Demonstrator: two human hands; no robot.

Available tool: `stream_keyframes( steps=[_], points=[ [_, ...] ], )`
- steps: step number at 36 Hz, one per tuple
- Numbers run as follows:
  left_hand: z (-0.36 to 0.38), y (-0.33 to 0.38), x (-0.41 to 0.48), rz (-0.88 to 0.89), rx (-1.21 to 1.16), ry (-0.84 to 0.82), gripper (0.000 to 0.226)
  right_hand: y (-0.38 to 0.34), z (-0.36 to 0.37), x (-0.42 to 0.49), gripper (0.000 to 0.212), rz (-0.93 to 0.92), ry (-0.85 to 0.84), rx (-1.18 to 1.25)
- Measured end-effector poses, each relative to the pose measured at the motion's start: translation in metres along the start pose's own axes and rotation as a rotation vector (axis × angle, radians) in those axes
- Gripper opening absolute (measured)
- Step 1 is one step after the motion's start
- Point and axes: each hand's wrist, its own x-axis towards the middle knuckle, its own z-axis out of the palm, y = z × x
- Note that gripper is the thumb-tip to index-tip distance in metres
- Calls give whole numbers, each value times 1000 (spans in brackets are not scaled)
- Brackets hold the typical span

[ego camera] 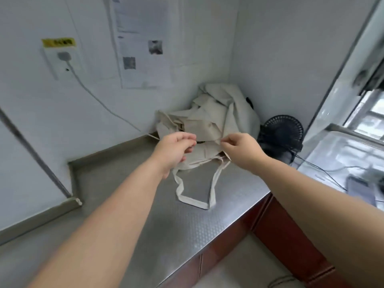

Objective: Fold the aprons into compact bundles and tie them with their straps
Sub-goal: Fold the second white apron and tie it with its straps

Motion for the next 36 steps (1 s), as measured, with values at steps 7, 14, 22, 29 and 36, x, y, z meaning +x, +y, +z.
stream_keyframes(
  steps=[7,14,22,29,36],
  points=[
    [50,-2,55,31,91,-14,15,56,-27,38,23,51,27,52],
    [81,2,151,83,126,73,25,93,-45,117,31,89,43,7],
    [129,9,278,119,447,20,58,118,-78,233,32,131,108,-15],
    [180,8,373,196,890,-66,117,164,-72,289,37,235,78,37],
    [221,-32,429,152,1258,-164,100,216,-70,317,36,332,28,17]
  ],
)
